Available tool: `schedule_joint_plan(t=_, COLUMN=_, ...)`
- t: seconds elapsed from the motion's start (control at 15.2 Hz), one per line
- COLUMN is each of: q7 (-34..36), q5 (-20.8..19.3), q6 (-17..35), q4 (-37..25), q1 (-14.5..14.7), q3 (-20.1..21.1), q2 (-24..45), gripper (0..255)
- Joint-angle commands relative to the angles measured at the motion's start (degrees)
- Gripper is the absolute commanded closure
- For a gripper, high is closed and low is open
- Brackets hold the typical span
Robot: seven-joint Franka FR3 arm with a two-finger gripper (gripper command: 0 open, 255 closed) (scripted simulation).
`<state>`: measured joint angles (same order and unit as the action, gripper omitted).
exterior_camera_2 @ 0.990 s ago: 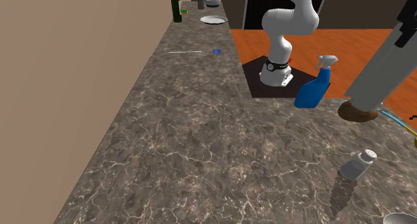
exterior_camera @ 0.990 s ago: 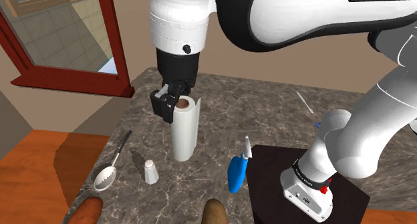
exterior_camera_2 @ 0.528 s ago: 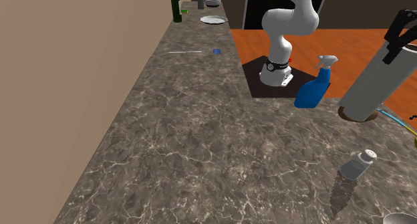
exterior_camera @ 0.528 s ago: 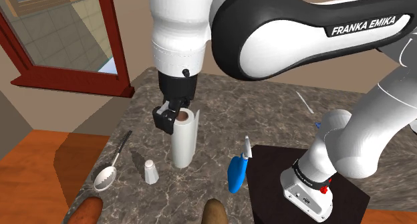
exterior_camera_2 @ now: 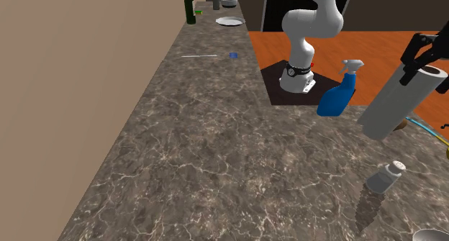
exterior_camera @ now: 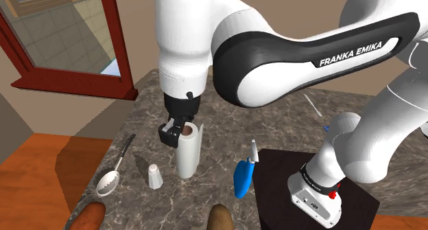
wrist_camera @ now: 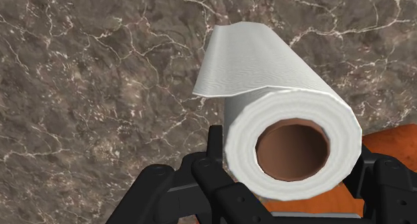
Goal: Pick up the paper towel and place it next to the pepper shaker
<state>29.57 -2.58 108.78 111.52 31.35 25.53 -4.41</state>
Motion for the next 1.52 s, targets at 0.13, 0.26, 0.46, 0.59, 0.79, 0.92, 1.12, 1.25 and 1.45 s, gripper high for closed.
schedule_joint_plan(t=0.13, q7=0.47, q5=-0.35, q6=3.17, q4=2.57, q1=0.06, q3=0.13, q2=0.66, gripper=255)
schedule_joint_plan(t=0.26, q7=0.69, q5=-0.54, q6=4.67, q4=3.78, q1=0.08, q3=0.18, q2=0.99, gripper=255)
schedule_joint_plan(t=0.46, q7=1.06, q5=-0.89, q6=6.91, q4=5.49, q1=0.1, q3=0.26, q2=1.59, gripper=255)
schedule_joint_plan(t=0.59, q7=1.33, q5=-1.16, q6=8.4, q4=6.57, q1=0.12, q3=0.31, q2=2.06, gripper=255)
schedule_joint_plan(t=0.79, q7=1.8, q5=-1.64, q6=10.62, q4=8.1, q1=0.14, q3=0.38, q2=2.86, gripper=255)
schedule_joint_plan(t=0.92, q7=2.14, q5=-2.01, q6=12.1, q4=9.05, q1=0.16, q3=0.42, q2=3.46, gripper=255)
schedule_joint_plan(t=1.12, q7=2.48, q5=-2.39, q6=13.47, q4=9.91, q1=0.18, q3=0.45, q2=4.06, gripper=255)
schedule_joint_plan(t=1.25, q7=2.49, q5=-2.4, q6=13.47, q4=9.9, q1=0.18, q3=0.45, q2=4.07, gripper=255)
schedule_joint_plan(t=1.45, q7=2.49, q5=-2.4, q6=13.47, q4=9.9, q1=0.18, q3=0.45, q2=4.07, gripper=255)
